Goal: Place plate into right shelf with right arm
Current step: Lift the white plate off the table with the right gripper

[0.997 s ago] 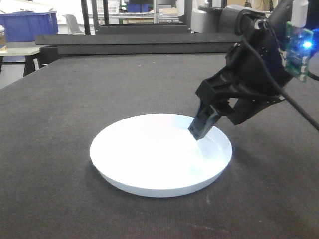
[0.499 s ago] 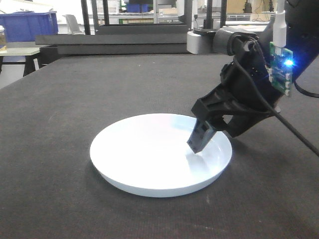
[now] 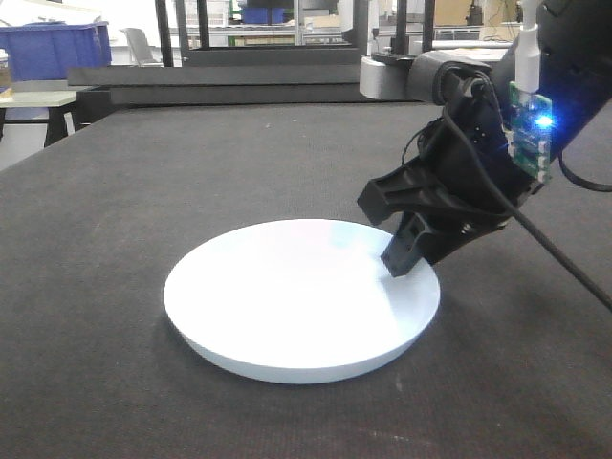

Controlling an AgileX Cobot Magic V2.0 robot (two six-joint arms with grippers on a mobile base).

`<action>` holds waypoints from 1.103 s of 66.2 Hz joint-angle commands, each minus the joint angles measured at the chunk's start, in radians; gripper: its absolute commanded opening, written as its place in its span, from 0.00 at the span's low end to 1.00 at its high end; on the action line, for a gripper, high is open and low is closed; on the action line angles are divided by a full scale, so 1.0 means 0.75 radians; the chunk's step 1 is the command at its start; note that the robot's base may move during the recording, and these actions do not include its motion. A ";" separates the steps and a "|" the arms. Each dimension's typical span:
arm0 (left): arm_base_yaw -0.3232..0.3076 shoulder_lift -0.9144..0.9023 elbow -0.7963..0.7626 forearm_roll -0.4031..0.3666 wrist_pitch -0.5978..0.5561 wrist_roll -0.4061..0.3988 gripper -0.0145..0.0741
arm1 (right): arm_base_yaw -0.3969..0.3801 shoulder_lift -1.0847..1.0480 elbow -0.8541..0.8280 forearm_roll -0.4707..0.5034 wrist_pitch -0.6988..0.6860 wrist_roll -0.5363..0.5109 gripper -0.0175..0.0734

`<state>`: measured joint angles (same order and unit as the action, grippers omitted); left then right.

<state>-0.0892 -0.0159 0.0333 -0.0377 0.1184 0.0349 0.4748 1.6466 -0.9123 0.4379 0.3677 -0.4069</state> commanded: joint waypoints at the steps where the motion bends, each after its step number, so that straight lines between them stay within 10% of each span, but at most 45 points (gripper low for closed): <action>1: -0.007 -0.007 0.011 -0.005 -0.114 -0.004 0.11 | 0.000 -0.046 -0.032 -0.016 -0.021 -0.023 0.27; 73: -0.007 -0.007 0.011 -0.005 -0.114 -0.004 0.11 | -0.029 -1.571 0.206 -0.014 -0.021 -0.009 0.27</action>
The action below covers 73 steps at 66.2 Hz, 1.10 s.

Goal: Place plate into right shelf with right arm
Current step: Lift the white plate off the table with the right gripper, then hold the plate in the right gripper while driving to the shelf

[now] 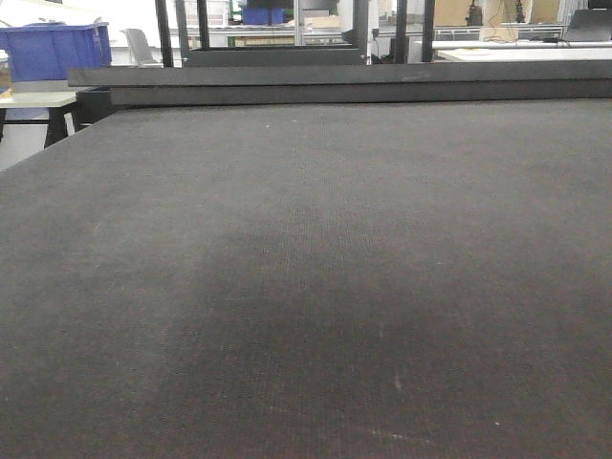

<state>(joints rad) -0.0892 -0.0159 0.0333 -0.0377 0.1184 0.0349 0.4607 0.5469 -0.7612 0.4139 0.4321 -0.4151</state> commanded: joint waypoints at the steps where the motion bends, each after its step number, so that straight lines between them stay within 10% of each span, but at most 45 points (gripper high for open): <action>1: -0.007 -0.007 0.011 -0.005 -0.114 -0.004 0.11 | -0.010 -0.137 0.013 0.017 -0.109 0.012 0.27; 28: -0.007 -0.007 0.011 -0.005 -0.114 -0.004 0.11 | -0.010 -0.625 0.295 0.017 -0.350 0.046 0.27; 73: -0.007 -0.007 0.011 -0.005 -0.114 -0.004 0.11 | -0.010 -0.641 0.380 0.017 -0.545 0.046 0.27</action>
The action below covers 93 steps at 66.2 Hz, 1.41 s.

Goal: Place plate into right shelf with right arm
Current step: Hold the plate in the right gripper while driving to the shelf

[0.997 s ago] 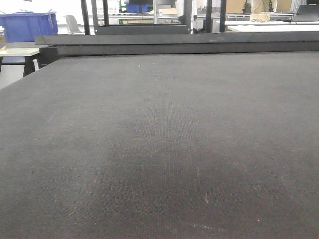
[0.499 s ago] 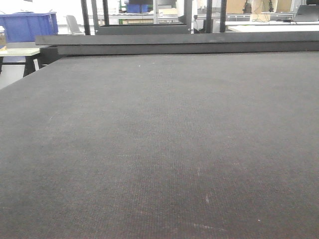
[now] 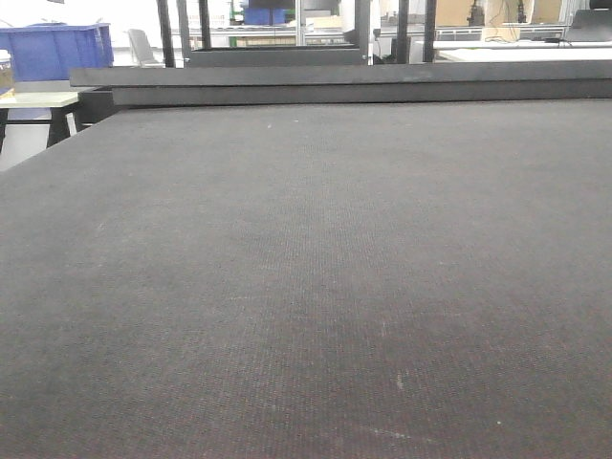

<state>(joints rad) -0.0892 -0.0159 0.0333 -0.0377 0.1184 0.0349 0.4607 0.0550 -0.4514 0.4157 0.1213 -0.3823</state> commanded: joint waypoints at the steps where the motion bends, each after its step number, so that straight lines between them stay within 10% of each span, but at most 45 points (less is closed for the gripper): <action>1: -0.007 -0.007 0.011 -0.005 -0.114 -0.004 0.11 | -0.010 0.015 -0.033 0.015 -0.130 0.003 0.27; 93: -0.007 -0.007 0.011 -0.005 -0.114 -0.004 0.11 | -0.003 0.015 -0.033 0.015 -0.133 0.003 0.27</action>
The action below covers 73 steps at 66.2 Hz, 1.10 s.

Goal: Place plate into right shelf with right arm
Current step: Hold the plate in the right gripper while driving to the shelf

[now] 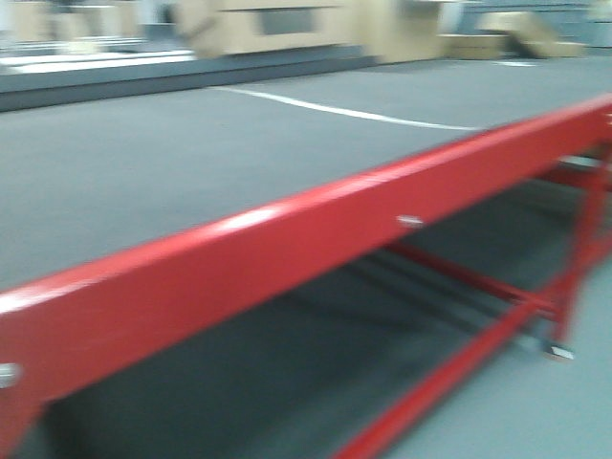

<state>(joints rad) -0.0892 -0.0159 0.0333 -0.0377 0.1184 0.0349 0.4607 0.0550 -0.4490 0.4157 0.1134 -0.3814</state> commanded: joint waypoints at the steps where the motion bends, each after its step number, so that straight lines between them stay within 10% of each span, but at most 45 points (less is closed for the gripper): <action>1: -0.007 -0.007 0.011 -0.005 -0.114 -0.004 0.11 | -0.003 0.015 -0.036 0.015 -0.122 0.001 0.27; 73: -0.007 -0.007 0.011 -0.005 -0.114 -0.004 0.11 | -0.003 0.015 -0.036 0.015 -0.122 0.001 0.27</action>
<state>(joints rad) -0.0892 -0.0159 0.0333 -0.0377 0.1184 0.0349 0.4607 0.0545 -0.4490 0.4157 0.1134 -0.3814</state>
